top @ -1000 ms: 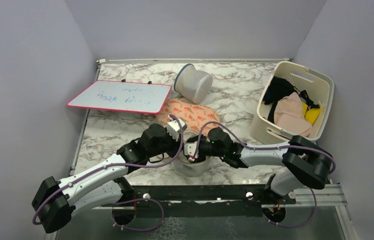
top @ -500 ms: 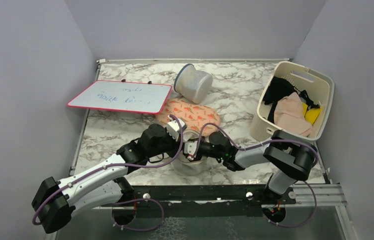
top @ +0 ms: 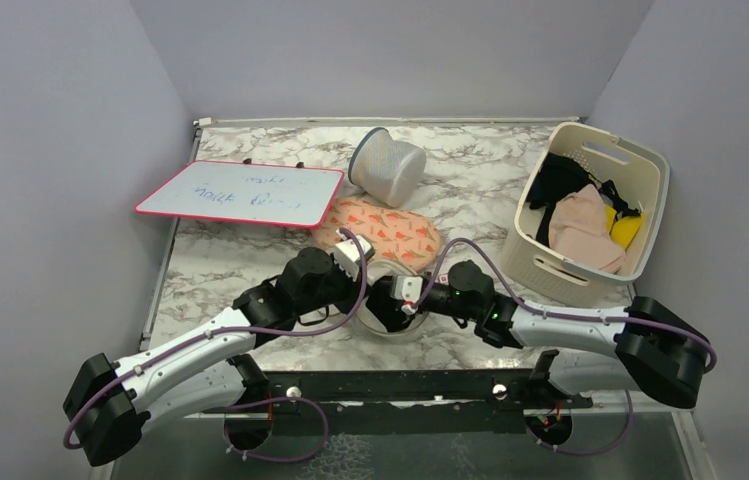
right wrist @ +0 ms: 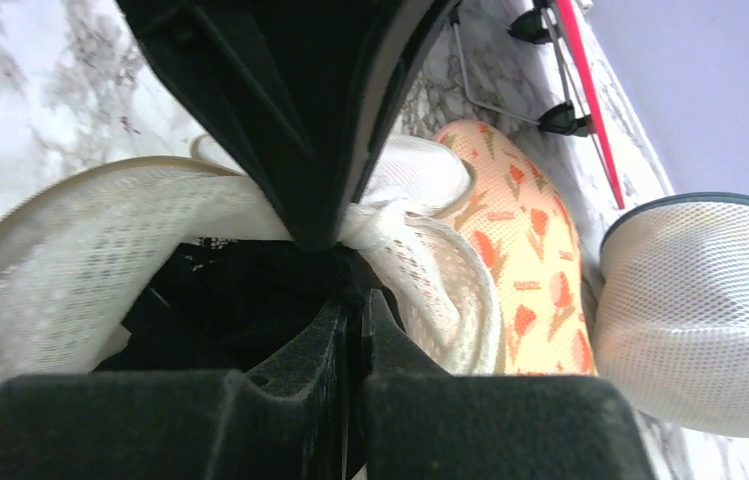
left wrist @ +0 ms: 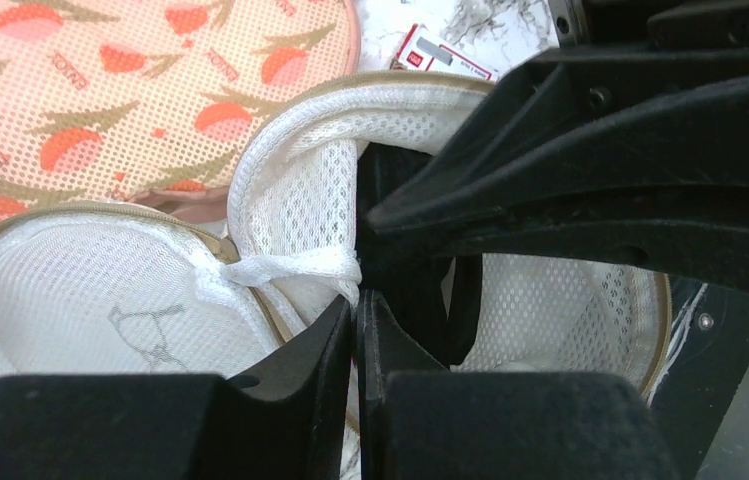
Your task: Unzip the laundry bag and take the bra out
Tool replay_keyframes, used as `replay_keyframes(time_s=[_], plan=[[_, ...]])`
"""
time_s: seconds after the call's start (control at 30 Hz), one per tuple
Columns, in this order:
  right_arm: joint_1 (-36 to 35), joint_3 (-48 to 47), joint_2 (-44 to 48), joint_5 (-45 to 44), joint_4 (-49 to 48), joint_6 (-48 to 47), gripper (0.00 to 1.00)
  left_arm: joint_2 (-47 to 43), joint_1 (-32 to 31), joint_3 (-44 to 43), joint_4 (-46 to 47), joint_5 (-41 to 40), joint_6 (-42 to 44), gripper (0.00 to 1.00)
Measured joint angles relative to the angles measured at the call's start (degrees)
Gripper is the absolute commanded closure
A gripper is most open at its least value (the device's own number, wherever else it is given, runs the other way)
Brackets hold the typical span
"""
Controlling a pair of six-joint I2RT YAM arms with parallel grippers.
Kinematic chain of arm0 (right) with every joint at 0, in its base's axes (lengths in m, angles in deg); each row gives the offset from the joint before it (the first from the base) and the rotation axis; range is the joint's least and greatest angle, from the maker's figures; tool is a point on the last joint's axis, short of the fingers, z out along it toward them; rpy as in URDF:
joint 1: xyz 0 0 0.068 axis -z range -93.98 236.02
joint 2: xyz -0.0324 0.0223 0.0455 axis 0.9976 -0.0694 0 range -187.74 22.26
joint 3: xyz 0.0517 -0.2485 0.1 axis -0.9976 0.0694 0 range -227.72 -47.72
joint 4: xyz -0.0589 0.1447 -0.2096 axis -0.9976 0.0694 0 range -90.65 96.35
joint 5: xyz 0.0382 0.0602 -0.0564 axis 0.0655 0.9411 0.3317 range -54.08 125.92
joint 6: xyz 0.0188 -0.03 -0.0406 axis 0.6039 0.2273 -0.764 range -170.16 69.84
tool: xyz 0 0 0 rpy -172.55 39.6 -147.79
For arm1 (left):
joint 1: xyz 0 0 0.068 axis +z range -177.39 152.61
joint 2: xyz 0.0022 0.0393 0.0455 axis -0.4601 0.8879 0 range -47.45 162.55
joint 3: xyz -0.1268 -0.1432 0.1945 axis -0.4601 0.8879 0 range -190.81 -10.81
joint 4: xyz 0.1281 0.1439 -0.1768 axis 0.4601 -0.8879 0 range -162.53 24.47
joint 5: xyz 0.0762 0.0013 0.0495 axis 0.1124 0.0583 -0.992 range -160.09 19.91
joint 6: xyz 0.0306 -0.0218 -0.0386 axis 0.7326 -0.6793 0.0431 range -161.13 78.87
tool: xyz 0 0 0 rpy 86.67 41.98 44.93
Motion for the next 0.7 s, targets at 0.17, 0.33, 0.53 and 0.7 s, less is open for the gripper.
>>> replay_keyframes(time_s=[0.17, 0.33, 0.53, 0.7], plan=[[-0.13, 0.17, 4.04, 2.75, 5.73, 2.93, 0.99, 0.04, -0.04, -0.52, -0.04, -0.83, 0.04, 1.0], [-0.26, -0.07, 10.08, 6.03, 12.28, 5.35, 0.99, 0.04, -0.04, -0.5, -0.13, -1.64, 0.11, 1.0], [-0.28, -3.32, 15.43, 4.5, 16.61, 12.04, 0.99, 0.13, -0.07, -0.5, -0.13, -1.77, 0.13, 1.0], [-0.28, -4.68, 17.68, -4.02, 16.09, 21.29, 0.99, 1.03, -0.07, -0.52, -0.15, -1.73, 0.13, 1.0]])
